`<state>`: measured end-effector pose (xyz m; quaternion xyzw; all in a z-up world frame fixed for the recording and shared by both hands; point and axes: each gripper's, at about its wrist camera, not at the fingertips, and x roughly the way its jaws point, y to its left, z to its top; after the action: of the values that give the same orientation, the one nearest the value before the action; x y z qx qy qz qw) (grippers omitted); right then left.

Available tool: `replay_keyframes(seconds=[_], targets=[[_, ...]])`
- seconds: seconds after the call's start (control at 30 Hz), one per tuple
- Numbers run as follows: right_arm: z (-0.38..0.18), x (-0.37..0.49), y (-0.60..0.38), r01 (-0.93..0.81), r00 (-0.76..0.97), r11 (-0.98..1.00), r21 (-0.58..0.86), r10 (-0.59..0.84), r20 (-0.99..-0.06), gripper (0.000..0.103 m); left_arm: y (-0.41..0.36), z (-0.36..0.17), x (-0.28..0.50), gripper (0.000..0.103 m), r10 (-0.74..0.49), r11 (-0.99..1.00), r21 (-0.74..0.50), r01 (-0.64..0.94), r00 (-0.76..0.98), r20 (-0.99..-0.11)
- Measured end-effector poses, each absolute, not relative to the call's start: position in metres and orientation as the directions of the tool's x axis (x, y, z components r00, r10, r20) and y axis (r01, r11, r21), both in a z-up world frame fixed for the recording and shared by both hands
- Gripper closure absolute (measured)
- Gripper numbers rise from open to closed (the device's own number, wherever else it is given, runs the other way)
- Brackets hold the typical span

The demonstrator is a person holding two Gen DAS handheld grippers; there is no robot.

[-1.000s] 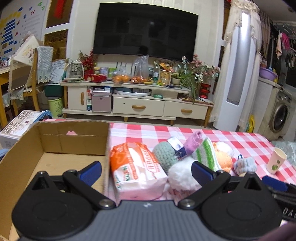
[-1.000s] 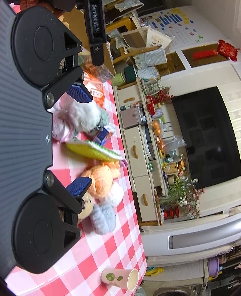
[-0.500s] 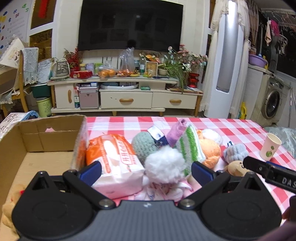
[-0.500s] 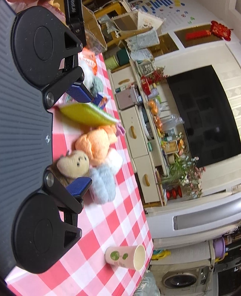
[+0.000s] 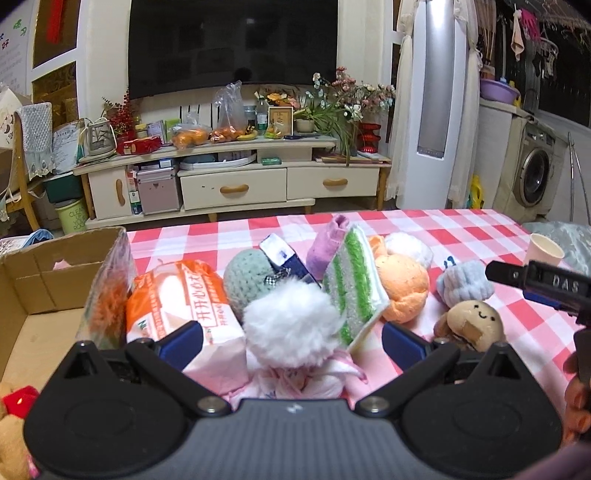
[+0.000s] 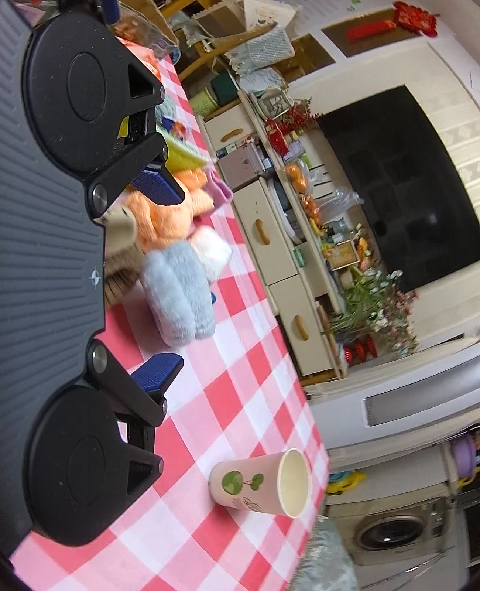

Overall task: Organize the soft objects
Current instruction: 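Grasp the white fluffy pompom with the left tool while the right grasps the light blue fuzzy slipper, then carry the pompom with the left tool into the box while the right carries the slipper there, release both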

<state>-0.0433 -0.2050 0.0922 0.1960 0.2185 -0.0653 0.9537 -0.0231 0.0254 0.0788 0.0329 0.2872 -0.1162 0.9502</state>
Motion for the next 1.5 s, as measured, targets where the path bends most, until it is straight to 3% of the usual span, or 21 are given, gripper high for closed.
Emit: replay_keyframes(seconds=[0.63, 1.0, 1.2, 1.33, 1.5], targets=[[0.067, 0.022, -0.223, 0.133, 0.837, 0.926, 0.352, 0.085, -0.540, 0.000, 0.007, 0.059, 0.011, 0.010, -0.122, 0.985, 0.024, 0.170, 0.793, -0.596], [0.062, 0.029, -0.217, 0.090, 0.822, 0.937, 0.337, 0.121, -0.557, 0.000, 0.013, 0.058, 0.018, 0.044, -0.111, 0.987, 0.027, 0.158, 0.792, -0.601], [0.061, 0.033, -0.220, 0.103, 0.831, 0.927, 0.360, 0.119, -0.544, 0.001, 0.017, 0.057, 0.016, 0.051, -0.120, 0.985, 0.030, 0.173, 0.789, -0.602], [0.060, 0.035, -0.219, 0.100, 0.836, 0.930, 0.352, 0.113, -0.538, 0.009, 0.017, 0.058, 0.016, 0.054, -0.130, 0.984, 0.017, 0.176, 0.786, -0.604], [0.060, 0.037, -0.218, 0.093, 0.842, 0.940, 0.328, 0.101, -0.531, 0.037, 0.018, 0.061, 0.014, 0.056, -0.152, 0.984, -0.018, 0.178, 0.780, -0.607]])
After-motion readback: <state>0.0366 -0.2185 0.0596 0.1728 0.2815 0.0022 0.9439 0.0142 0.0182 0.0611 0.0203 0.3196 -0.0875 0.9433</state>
